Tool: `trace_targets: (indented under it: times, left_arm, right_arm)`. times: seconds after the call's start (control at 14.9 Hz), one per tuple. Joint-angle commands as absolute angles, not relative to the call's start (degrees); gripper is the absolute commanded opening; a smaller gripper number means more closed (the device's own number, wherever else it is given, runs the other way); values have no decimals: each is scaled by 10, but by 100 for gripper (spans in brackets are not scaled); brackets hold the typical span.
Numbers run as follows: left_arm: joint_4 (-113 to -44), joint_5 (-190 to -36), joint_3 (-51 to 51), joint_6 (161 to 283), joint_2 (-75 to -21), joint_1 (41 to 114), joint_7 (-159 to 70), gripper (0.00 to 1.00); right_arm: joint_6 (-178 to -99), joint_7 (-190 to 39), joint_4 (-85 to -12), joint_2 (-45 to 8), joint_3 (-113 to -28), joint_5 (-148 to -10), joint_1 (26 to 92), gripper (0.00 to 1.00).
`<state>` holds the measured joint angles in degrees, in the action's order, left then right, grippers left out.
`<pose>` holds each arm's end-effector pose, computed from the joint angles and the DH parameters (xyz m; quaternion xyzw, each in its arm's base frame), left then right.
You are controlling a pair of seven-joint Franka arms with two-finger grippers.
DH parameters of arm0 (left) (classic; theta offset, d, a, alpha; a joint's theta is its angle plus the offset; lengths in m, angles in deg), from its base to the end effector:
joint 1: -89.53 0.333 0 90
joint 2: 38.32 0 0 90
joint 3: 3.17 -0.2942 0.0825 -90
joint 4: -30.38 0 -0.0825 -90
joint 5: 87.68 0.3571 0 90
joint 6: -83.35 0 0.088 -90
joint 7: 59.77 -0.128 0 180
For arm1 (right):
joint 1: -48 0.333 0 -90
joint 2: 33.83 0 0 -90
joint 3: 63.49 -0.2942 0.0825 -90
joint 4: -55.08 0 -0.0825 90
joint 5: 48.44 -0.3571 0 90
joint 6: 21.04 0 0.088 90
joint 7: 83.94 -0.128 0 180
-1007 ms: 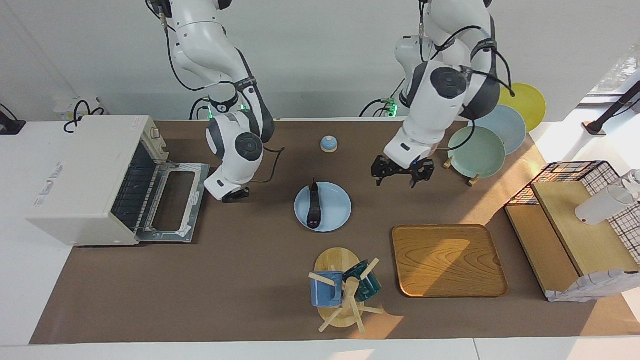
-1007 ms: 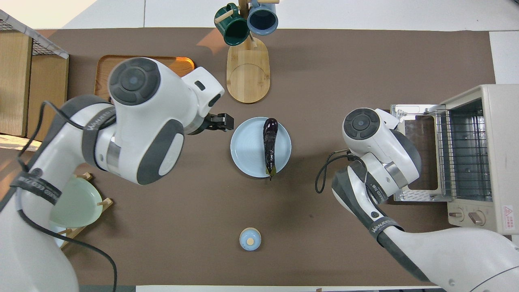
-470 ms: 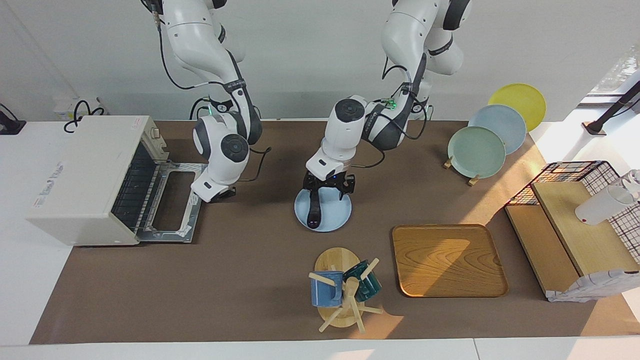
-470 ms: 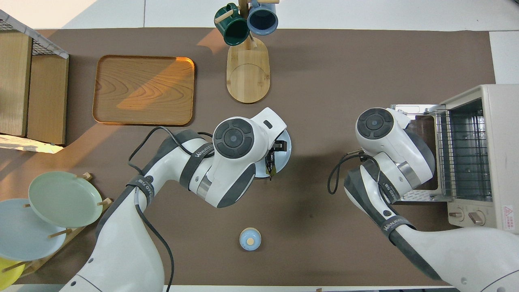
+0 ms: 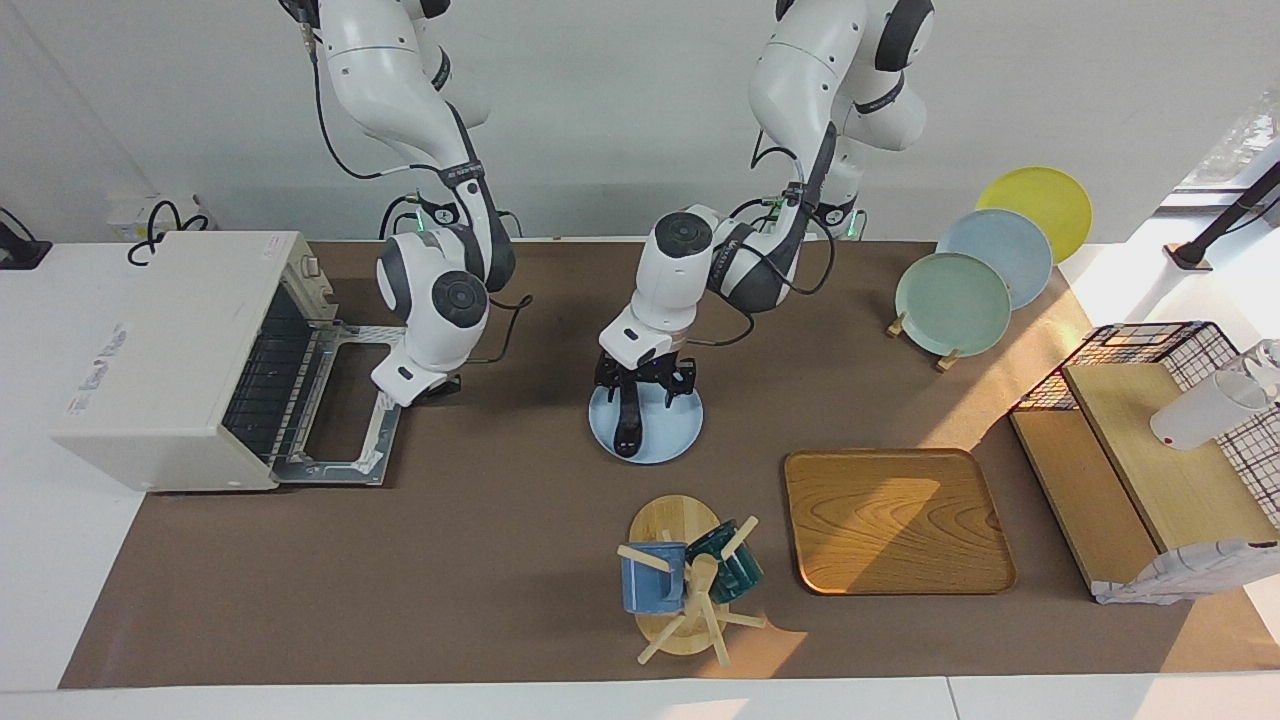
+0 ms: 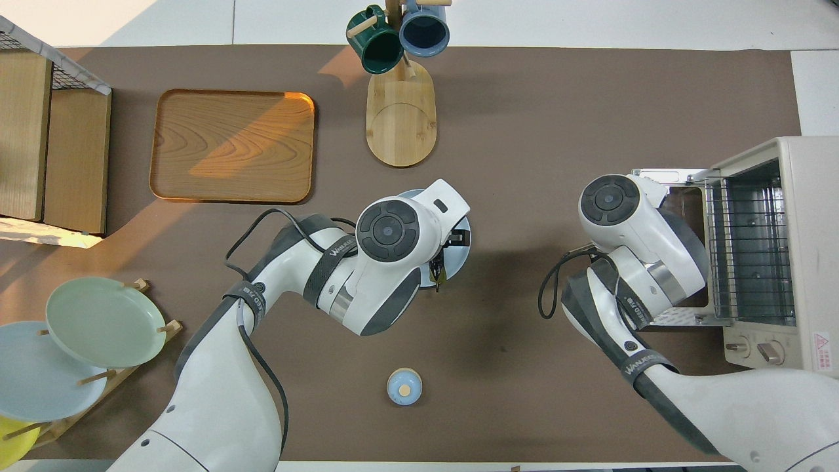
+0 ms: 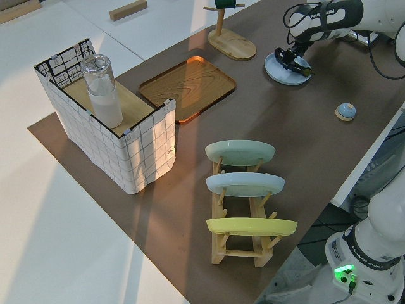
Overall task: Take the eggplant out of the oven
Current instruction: 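Grasp the eggplant with the left gripper while the right gripper nears the door, then push the oven door shut with the right gripper while the left gripper holds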
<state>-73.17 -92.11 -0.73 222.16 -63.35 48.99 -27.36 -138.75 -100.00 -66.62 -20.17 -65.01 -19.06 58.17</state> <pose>0.4680 -0.4354 0.2964 0.9934 -0.0623 0.0480 0.0835 0.5075 0.0688 0.2610 0.9616 0.1145 -0.0955 0.2303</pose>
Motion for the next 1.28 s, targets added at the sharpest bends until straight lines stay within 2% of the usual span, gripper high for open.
trace_targets:
  times: [0.0, 0.34, 0.67, 0.94, 1.01, 1.14, 1.21]
  left_arm:
    - [-732, -926, -18, 2234, -638, 473, -272, 100]
    - [-739, -926, -18, 2241, -638, 473, -273, 100]
    - [-751, -926, -18, 2255, -637, 467, -277, 98]
    - [-749, -926, -18, 2248, -637, 473, -280, 77]
    - [-747, -925, -19, 2244, -636, 475, -280, 68]
    - [-746, -925, -19, 2241, -636, 476, -281, 57]
    - [-746, -924, -19, 2234, -636, 477, -287, 54]
  right_arm:
    - [-1350, -949, -676, -255, -655, -177, 570, 0]
    - [-1327, -828, -664, -307, -656, -175, 497, 0]
    - [-1326, -752, -649, -312, -656, -186, 430, 0]
    - [-1317, -710, -639, -322, -655, -234, 398, 0]
    - [-1297, -709, -632, -329, -655, -238, 398, 0]
    - [-1227, -702, -575, -333, -655, -291, 398, 0]
    - [-1185, -700, -530, -332, -655, -335, 397, 2]
